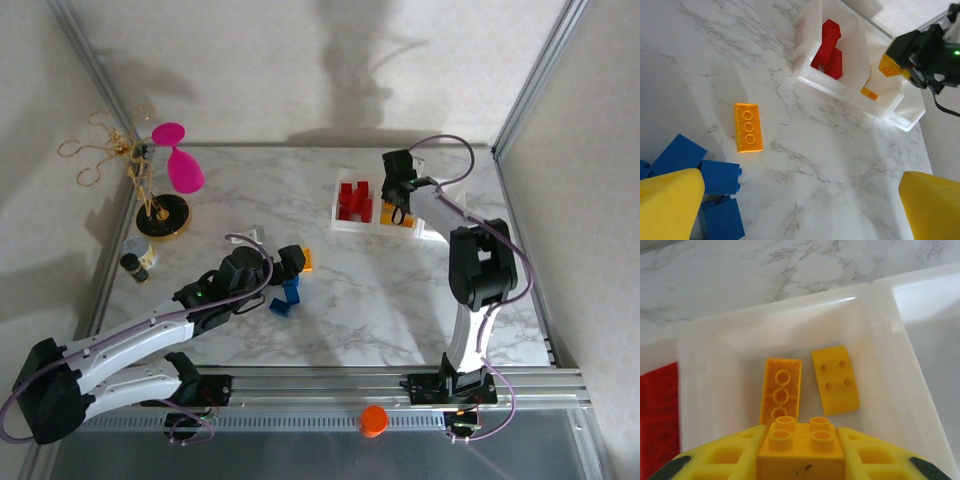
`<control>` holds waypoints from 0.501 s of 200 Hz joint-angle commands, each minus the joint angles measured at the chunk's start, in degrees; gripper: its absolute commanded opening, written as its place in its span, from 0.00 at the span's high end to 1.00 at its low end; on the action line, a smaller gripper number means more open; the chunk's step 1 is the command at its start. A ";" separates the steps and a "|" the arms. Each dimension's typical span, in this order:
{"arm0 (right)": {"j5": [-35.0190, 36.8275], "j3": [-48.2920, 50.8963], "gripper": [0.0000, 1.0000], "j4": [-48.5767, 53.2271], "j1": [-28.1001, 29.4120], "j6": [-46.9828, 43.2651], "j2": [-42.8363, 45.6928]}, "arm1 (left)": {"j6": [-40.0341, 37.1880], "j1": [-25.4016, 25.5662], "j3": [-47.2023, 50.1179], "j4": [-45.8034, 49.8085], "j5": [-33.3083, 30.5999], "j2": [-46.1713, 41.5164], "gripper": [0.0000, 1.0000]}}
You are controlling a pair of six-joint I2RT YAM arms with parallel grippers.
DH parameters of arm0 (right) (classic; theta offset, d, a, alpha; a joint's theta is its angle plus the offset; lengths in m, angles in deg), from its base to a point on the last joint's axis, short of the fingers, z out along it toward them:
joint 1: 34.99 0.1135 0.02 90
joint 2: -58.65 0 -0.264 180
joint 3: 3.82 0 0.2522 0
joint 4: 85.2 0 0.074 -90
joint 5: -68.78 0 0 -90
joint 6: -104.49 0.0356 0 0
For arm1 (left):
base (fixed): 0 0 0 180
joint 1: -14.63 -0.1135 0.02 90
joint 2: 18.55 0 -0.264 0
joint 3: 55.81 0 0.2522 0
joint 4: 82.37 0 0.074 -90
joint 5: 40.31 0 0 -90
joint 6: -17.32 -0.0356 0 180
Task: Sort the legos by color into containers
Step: Place the lego in the container.
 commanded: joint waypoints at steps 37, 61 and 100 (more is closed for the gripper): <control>1.41 -2.40 0.44 0.97 -0.90 -3.21 1.51 | -1.50 -0.10 -1.85 -1.40 0.11 0.42 0.00; -1.27 1.08 0.40 0.42 0.03 -2.79 6.52 | -1.47 -0.24 -1.77 -0.80 -0.07 -0.76 0.00; -2.59 8.72 0.34 0.55 5.62 -1.40 15.06 | -0.63 -0.28 0.31 0.63 -1.20 -4.75 0.00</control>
